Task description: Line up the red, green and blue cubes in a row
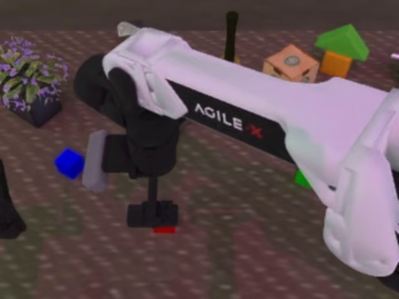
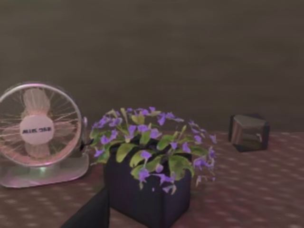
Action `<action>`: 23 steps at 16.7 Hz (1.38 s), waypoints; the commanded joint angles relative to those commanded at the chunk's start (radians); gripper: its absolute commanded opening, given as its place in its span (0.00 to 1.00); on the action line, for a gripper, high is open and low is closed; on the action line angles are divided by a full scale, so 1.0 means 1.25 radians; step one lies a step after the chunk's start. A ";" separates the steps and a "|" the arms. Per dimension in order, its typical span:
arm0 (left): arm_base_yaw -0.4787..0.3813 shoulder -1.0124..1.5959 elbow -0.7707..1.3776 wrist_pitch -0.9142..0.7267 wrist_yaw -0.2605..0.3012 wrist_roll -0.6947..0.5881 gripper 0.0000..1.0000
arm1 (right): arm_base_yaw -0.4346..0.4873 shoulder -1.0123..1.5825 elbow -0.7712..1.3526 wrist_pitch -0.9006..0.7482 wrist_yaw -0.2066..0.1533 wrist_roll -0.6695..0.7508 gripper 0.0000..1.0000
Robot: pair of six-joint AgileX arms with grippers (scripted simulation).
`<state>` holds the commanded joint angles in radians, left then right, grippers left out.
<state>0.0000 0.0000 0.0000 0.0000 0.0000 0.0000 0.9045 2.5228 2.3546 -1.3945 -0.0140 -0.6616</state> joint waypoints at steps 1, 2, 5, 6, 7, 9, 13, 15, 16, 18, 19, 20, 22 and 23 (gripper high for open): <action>0.000 0.000 0.000 0.000 0.000 0.000 1.00 | 0.001 -0.002 0.019 -0.018 0.000 -0.001 1.00; 0.000 0.000 0.000 0.000 0.000 0.000 1.00 | 0.001 -0.004 0.029 -0.028 0.000 -0.001 1.00; 0.000 0.000 0.000 0.000 0.000 0.000 1.00 | 0.001 -0.004 0.031 -0.030 0.000 -0.001 1.00; 0.000 0.000 0.000 0.000 0.000 0.000 1.00 | -0.003 -0.003 0.030 -0.029 0.000 -0.001 1.00; 0.000 0.000 0.000 0.000 0.000 0.000 1.00 | -0.004 -0.004 0.028 -0.027 0.000 -0.001 1.00; 0.000 0.000 0.000 0.000 0.000 0.000 1.00 | -0.030 -0.024 0.000 -0.010 0.001 -0.003 1.00; 0.000 0.000 0.000 0.000 0.000 0.000 1.00 | -0.141 -0.110 -0.154 0.063 0.004 -0.009 1.00; 0.000 0.000 0.000 0.000 0.000 0.000 1.00 | -0.212 -0.162 -0.271 0.107 0.007 -0.015 1.00; 0.000 0.000 0.000 0.000 0.000 0.000 1.00 | -0.249 -0.188 -0.333 0.130 0.008 -0.020 1.00; 0.000 0.000 0.000 0.000 0.000 0.000 1.00 | -0.319 -0.238 -0.439 0.174 0.010 -0.028 1.00; 0.000 0.000 0.000 0.000 0.000 0.000 1.00 | -0.350 -0.261 -0.480 0.194 0.011 -0.032 1.00; 0.000 0.000 0.000 0.000 0.000 0.000 1.00 | -0.377 -0.281 -0.512 0.212 0.012 -0.035 1.00; 0.000 0.000 0.000 0.000 0.000 0.000 1.00 | -0.412 -0.307 -0.551 0.235 0.013 -0.039 1.00; 0.000 0.000 0.000 0.000 0.000 0.000 1.00 | -0.419 -0.312 -0.558 0.240 0.013 -0.040 1.00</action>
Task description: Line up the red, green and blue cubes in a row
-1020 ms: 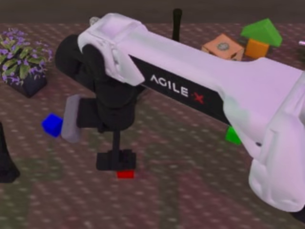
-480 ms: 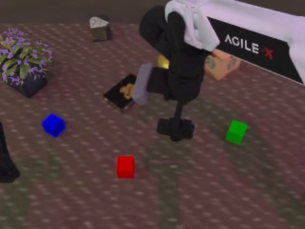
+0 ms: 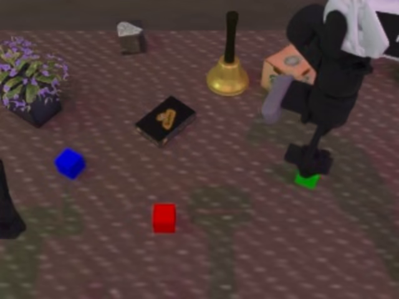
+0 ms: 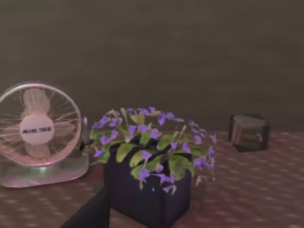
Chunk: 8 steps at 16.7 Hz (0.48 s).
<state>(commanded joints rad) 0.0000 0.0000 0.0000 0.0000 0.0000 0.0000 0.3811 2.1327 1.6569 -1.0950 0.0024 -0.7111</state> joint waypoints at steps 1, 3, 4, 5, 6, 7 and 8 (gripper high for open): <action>0.000 0.000 0.000 0.000 0.000 0.000 1.00 | 0.000 0.000 0.000 0.000 0.000 0.000 1.00; 0.000 0.000 0.000 0.000 0.000 0.000 1.00 | 0.000 0.000 0.000 0.000 0.000 0.000 1.00; 0.000 0.000 0.000 0.000 0.000 0.000 1.00 | 0.003 0.003 0.001 -0.002 0.000 0.001 1.00; 0.000 0.000 0.000 0.000 0.000 0.000 1.00 | 0.003 0.004 0.000 0.001 0.000 0.001 1.00; 0.000 0.000 0.000 0.000 0.000 0.000 1.00 | 0.002 0.008 -0.005 0.011 0.000 0.001 1.00; 0.000 0.000 0.000 0.000 0.000 0.000 1.00 | 0.002 0.014 -0.015 0.028 0.000 0.002 1.00; 0.000 0.000 0.000 0.000 0.000 0.000 1.00 | 0.002 0.024 -0.027 0.051 0.000 0.002 1.00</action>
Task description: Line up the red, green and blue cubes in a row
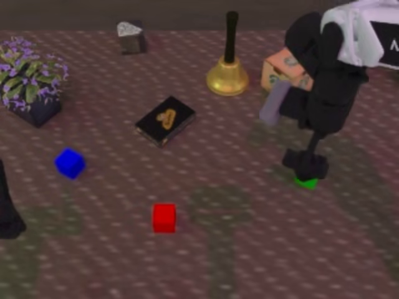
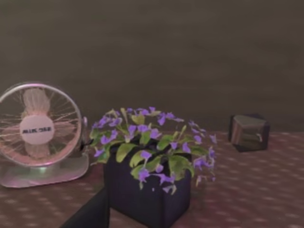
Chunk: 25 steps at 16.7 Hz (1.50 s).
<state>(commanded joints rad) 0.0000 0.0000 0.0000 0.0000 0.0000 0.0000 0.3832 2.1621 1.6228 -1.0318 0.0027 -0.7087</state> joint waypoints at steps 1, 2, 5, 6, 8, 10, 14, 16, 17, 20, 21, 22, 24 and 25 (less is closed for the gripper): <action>0.000 0.000 0.000 0.000 0.000 0.000 1.00 | 0.000 0.011 -0.015 0.026 0.000 0.000 1.00; 0.000 0.000 0.000 0.000 0.000 0.000 1.00 | 0.000 0.024 -0.031 0.056 0.000 0.000 1.00; 0.000 0.000 0.000 0.000 0.000 0.000 1.00 | -0.001 0.062 -0.080 0.142 0.001 0.000 1.00; 0.000 0.000 0.000 0.000 0.000 0.000 1.00 | -0.001 0.071 -0.092 0.164 0.001 0.000 1.00; 0.000 0.000 0.000 0.000 0.000 0.000 1.00 | -0.001 0.082 -0.105 0.187 0.001 0.001 1.00; 0.000 0.000 0.000 0.000 0.000 0.000 1.00 | -0.001 0.082 -0.105 0.187 0.001 0.001 1.00; 0.000 0.000 0.000 0.000 0.000 0.000 1.00 | -0.001 0.082 -0.105 0.187 0.001 0.001 0.77; 0.000 0.000 0.000 0.000 0.000 0.000 1.00 | -0.001 0.082 -0.105 0.187 0.001 0.001 0.62; 0.000 0.000 0.000 0.000 0.000 0.000 1.00 | -0.001 0.082 -0.105 0.187 0.001 0.001 0.55; 0.000 0.000 0.000 0.000 0.000 0.000 1.00 | -0.001 0.082 -0.105 0.187 0.001 0.001 0.32; 0.000 0.000 0.000 0.000 0.000 0.000 1.00 | -0.001 0.082 -0.105 0.187 0.001 0.001 0.25; 0.000 0.000 0.000 0.000 0.000 0.000 1.00 | -0.001 0.082 -0.105 0.187 0.001 0.001 0.17; 0.000 0.000 0.000 0.000 0.000 0.000 1.00 | -0.001 0.082 -0.105 0.187 0.001 0.001 0.02; 0.000 0.000 0.000 0.000 0.000 0.000 1.00 | -0.001 0.082 -0.105 0.187 0.001 0.001 0.00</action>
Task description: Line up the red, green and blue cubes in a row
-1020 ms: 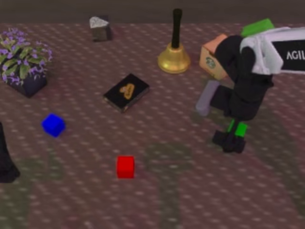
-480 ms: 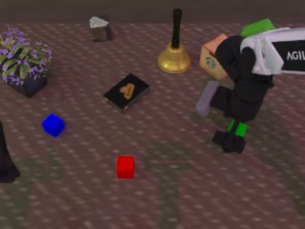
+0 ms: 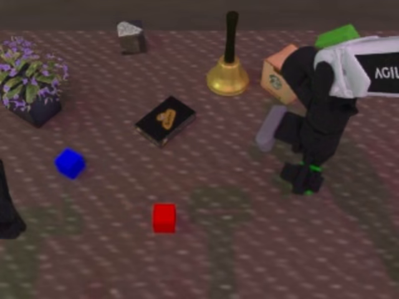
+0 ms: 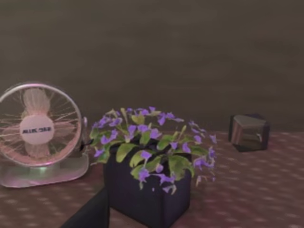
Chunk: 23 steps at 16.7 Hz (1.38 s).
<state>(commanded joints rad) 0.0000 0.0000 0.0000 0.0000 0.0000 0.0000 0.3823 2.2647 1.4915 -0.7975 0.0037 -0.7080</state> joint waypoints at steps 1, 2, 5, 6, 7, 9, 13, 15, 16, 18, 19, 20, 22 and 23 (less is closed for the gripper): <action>0.000 0.000 0.000 0.000 0.000 0.000 1.00 | 0.000 0.000 0.000 0.000 0.000 0.000 0.00; 0.000 0.000 0.000 0.000 0.000 0.000 1.00 | 0.000 0.000 0.000 0.000 0.000 0.000 0.00; 0.000 0.000 0.000 0.000 0.000 0.000 1.00 | 0.000 0.000 0.000 0.000 0.000 0.000 0.00; 0.000 0.000 0.000 0.000 0.000 0.000 1.00 | 0.000 0.000 0.000 0.000 0.000 0.000 0.00; 0.000 0.000 0.000 0.000 0.000 0.000 1.00 | 0.000 0.000 0.000 0.000 0.000 0.000 0.00; 0.000 0.000 0.000 0.000 0.000 0.000 1.00 | 0.002 -0.038 0.006 -0.028 -0.014 0.015 0.00; 0.000 0.000 0.000 0.000 0.000 0.000 1.00 | 0.003 -0.069 0.055 -0.107 -0.014 0.016 0.00; 0.000 0.000 0.000 0.000 0.000 0.000 1.00 | 0.004 -0.093 0.087 -0.164 -0.014 0.017 0.00; 0.000 0.000 0.000 0.000 0.000 0.000 1.00 | 0.005 -0.103 0.101 -0.187 -0.014 0.016 0.00; 0.000 0.000 0.000 0.000 0.000 0.000 1.00 | 0.009 -0.115 0.115 -0.213 -0.015 0.014 0.00; 0.000 0.000 0.000 0.000 0.000 0.000 1.00 | 0.009 -0.115 0.115 -0.214 -0.015 0.013 0.00; 0.000 0.000 0.000 0.000 0.000 0.000 1.00 | 0.009 -0.115 0.115 -0.214 -0.015 0.013 0.00; 0.000 0.000 0.000 0.000 0.000 0.000 1.00 | 0.005 -0.112 0.114 -0.212 -0.015 0.015 0.00; 0.000 0.000 0.000 0.000 0.000 0.000 1.00 | 0.008 -0.111 0.116 -0.213 -0.015 0.014 0.00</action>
<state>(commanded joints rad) 0.0000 0.0000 0.0000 0.0000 0.0000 0.0000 0.3920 2.1256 1.6359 -1.0642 -0.0147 -0.6904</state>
